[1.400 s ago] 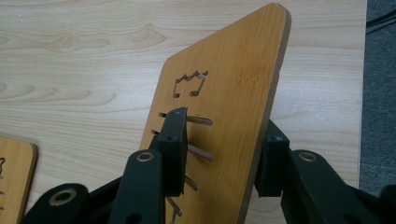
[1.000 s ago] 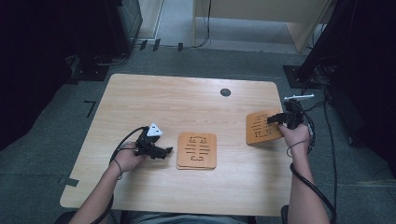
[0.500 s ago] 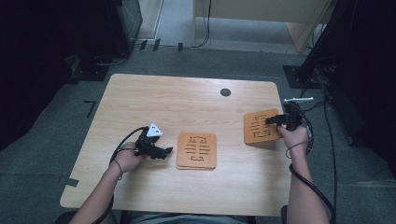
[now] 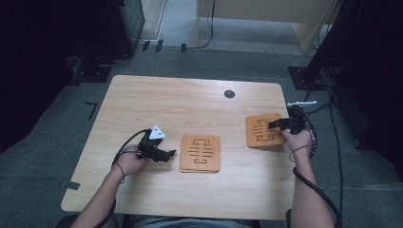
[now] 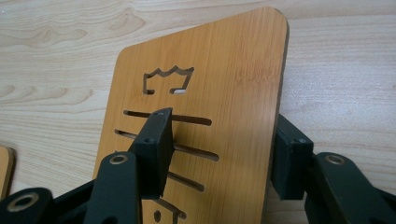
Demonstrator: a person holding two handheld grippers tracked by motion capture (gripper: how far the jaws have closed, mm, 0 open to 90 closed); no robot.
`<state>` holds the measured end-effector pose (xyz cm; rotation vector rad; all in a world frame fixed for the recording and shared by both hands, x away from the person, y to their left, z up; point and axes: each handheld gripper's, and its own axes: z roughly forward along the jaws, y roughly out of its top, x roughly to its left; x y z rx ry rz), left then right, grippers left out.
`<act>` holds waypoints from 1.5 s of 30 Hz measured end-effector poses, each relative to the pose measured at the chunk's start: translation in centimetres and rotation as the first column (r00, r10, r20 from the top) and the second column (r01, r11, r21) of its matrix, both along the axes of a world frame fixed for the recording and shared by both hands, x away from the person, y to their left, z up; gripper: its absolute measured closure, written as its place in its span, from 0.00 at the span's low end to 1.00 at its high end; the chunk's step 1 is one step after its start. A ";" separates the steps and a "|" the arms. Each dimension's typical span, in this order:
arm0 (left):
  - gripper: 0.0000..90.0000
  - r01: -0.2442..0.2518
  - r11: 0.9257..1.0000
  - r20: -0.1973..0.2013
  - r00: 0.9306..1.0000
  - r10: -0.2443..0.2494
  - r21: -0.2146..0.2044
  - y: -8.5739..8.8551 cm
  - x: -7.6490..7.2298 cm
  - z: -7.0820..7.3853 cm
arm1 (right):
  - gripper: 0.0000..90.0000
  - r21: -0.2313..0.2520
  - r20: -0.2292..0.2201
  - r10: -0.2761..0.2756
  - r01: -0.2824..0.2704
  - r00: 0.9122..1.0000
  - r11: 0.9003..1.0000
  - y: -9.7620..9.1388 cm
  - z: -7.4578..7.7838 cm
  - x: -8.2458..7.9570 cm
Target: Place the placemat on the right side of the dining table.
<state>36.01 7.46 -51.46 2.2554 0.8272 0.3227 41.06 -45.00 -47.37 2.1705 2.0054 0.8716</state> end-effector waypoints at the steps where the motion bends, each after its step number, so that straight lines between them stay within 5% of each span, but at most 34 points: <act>1: 0.14 0.000 1.000 0.001 1.000 0.000 -0.001 0.0 0.0 0.0 | 0.52 0.001 -0.004 -0.001 0.001 1.000 1.000 0.0 -0.1 0.0; 17: 0.14 0.000 1.000 0.000 1.000 0.000 0.001 0.0 0.0 0.0 | 0.48 0.014 -0.022 -0.025 0.025 0.999 1.000 -0.2 -1.7 0.3; 30: 0.14 0.000 1.000 -0.001 1.000 0.000 0.002 0.0 0.0 0.0 | 0.43 -0.069 -0.001 -0.013 0.013 1.000 0.998 0.7 -1.6 0.4; 45: 0.14 -0.002 1.000 -0.001 1.000 0.002 0.002 0.0 0.0 0.0 | 0.37 -0.033 0.036 -0.002 0.003 0.999 0.999 1.6 -0.9 0.0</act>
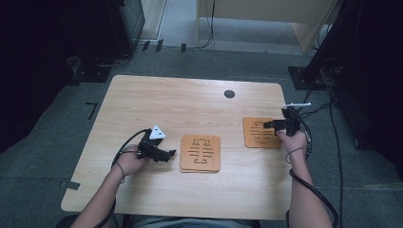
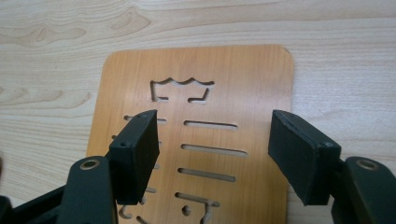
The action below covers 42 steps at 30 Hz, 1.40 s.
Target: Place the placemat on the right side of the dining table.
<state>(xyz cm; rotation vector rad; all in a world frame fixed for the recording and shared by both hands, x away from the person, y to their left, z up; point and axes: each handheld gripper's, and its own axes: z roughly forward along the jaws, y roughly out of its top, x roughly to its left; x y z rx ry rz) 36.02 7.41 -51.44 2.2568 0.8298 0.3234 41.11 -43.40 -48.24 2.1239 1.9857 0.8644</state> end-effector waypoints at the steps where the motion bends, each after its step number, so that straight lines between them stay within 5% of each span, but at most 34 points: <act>1: 0.14 0.000 1.000 0.000 1.000 0.000 0.000 0.0 0.0 0.0 | 0.37 0.002 -0.001 -0.001 0.001 1.000 1.000 0.1 0.0 0.0; 16: 0.14 0.005 1.000 -0.005 1.000 -0.005 0.008 0.0 0.2 0.1 | 0.25 0.016 0.001 0.042 -0.042 0.999 0.999 2.0 0.1 -0.5; 42: 0.12 0.002 1.000 -0.008 1.000 -0.002 0.011 -0.3 0.7 0.1 | 0.25 -0.039 -0.015 0.185 -0.185 0.983 0.982 6.4 0.3 -1.5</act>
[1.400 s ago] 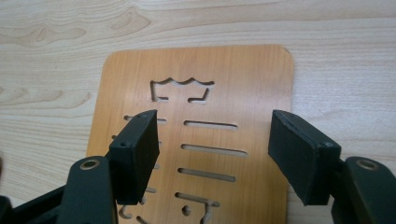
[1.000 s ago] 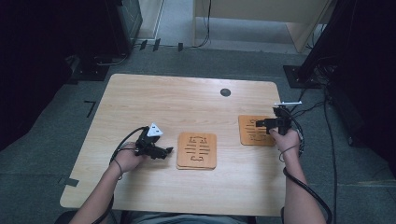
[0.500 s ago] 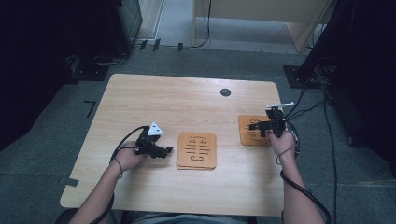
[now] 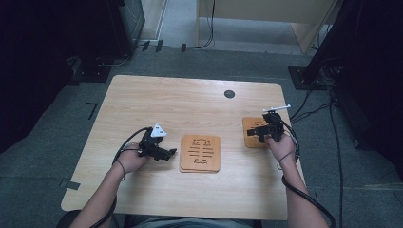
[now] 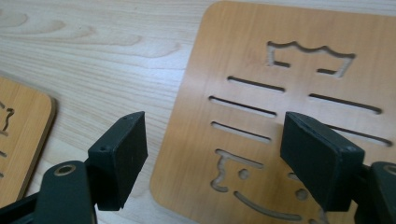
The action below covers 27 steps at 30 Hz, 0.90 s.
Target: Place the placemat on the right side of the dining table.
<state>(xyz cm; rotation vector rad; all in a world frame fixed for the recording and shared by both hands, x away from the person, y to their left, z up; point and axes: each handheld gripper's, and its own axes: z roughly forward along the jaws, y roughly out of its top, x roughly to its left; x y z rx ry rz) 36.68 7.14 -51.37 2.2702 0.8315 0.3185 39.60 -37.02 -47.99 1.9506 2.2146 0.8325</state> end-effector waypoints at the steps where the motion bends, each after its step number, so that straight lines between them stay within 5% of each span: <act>1: 0.12 0.000 1.000 0.001 1.000 0.000 0.000 0.0 0.0 0.0 | 0.25 -0.002 0.002 0.008 -0.008 1.000 1.000 0.2 0.0 0.0; 27: 0.11 -0.004 1.000 0.012 1.000 0.004 -0.015 0.0 0.2 -0.2 | 0.25 -0.007 -0.002 0.171 -0.171 0.985 0.985 5.9 0.1 -0.6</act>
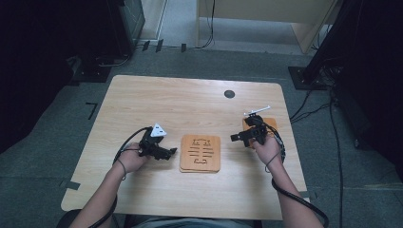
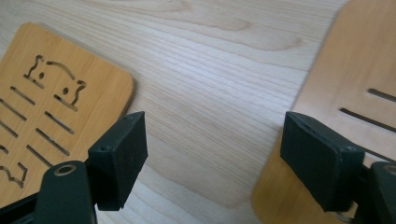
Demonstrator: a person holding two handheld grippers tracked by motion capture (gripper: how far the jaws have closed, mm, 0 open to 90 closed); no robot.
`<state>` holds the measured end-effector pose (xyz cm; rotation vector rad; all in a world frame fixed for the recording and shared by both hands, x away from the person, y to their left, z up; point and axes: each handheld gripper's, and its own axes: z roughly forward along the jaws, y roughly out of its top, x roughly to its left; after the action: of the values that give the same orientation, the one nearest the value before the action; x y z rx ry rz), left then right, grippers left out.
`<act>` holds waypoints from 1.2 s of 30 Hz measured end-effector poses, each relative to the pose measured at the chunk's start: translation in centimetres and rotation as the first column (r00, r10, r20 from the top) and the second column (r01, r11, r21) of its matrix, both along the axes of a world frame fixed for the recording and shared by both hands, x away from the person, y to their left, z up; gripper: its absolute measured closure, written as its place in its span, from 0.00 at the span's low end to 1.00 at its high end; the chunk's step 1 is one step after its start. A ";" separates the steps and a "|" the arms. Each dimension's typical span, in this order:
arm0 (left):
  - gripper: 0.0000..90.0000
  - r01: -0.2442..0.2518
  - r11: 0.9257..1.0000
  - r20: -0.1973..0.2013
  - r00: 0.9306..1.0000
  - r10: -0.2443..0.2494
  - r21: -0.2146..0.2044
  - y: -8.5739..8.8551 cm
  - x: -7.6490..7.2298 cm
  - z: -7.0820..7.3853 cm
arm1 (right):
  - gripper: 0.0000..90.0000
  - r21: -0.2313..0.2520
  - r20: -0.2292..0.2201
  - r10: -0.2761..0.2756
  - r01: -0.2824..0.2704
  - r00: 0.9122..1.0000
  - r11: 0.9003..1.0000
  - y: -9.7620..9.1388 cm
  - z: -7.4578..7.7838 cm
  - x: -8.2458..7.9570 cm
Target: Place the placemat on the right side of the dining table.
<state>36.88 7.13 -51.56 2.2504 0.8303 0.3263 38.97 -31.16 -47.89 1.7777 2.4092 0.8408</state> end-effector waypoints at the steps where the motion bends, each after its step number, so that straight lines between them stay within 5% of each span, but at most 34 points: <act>1: 0.11 0.000 1.000 0.000 1.000 0.000 0.000 0.0 0.0 0.0 | 0.25 0.000 0.003 0.009 -0.009 1.000 1.000 0.2 0.0 0.0; 16: 0.11 -0.001 1.000 0.005 1.000 0.001 -0.005 0.0 0.0 -0.1 | 0.25 -0.019 -0.020 0.098 -0.098 0.995 0.995 3.4 -0.6 -0.4; 26: 0.11 -0.005 1.000 0.007 1.000 0.006 -0.010 -0.1 0.0 -0.1 | 0.24 -0.031 -0.020 0.134 -0.135 0.991 0.990 3.8 -1.1 -0.4; 36: 0.11 -0.007 1.000 0.010 1.000 0.007 -0.013 0.0 0.0 -0.2 | 0.15 0.032 -0.008 0.171 -0.170 0.985 0.985 3.3 -1.4 -0.4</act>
<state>36.84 7.08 -51.71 2.2322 0.8327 0.3347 38.56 -27.85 -49.24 1.6071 2.5987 0.8900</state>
